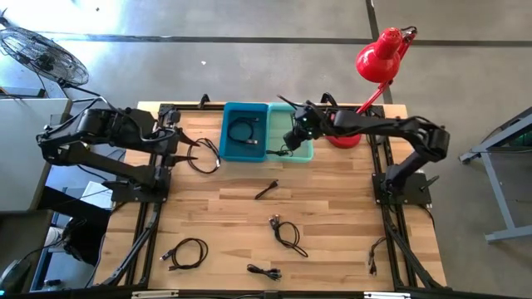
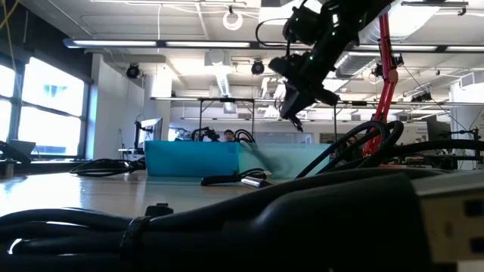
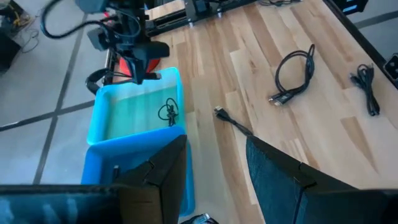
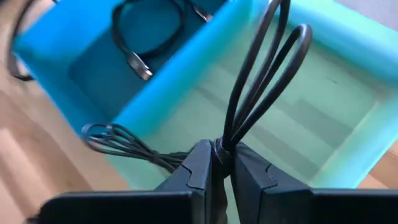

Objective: Pick & Place USB Port
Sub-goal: Put the black usb cable into the light blue bin

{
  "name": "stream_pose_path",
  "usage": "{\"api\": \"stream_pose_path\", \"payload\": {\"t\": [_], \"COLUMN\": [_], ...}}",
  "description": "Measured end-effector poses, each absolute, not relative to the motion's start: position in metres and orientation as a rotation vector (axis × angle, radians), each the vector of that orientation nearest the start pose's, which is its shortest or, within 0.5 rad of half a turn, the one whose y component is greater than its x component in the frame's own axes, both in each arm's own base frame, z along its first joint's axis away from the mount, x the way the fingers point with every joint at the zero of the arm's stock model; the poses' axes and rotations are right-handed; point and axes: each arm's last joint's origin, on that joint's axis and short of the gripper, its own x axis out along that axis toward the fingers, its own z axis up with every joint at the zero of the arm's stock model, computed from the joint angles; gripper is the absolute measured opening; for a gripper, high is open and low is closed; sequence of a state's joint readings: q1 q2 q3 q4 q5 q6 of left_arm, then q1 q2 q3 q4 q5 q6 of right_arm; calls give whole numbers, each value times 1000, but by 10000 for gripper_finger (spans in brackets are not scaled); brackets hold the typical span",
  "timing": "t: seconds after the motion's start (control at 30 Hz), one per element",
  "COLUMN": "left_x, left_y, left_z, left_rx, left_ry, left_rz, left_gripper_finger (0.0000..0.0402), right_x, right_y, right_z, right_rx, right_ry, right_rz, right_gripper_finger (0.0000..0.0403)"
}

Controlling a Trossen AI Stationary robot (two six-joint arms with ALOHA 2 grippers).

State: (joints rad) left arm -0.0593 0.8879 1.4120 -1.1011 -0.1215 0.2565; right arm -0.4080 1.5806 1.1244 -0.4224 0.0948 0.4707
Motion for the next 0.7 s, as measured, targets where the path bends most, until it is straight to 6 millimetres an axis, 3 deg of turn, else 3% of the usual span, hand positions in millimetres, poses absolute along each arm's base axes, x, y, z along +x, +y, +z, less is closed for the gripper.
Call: {"api": "stream_pose_path", "payload": {"t": [0.37,0.5,0.7], "left_x": [116,116,115], "left_y": [-3,-3,-2], "left_z": [430,429,427], "left_rx": [309,310,319], "left_ry": [585,594,619], "left_rz": [13,12,10], "left_gripper_finger": [161,161,161], "right_x": [302,302,288], "right_y": [-143,-140,-119], "right_z": [236,241,281], "right_rx": [458,415,407], "right_ry": [766,761,659], "right_rz": [-721,-645,-443], "right_gripper_finger": [189,213,215]}}
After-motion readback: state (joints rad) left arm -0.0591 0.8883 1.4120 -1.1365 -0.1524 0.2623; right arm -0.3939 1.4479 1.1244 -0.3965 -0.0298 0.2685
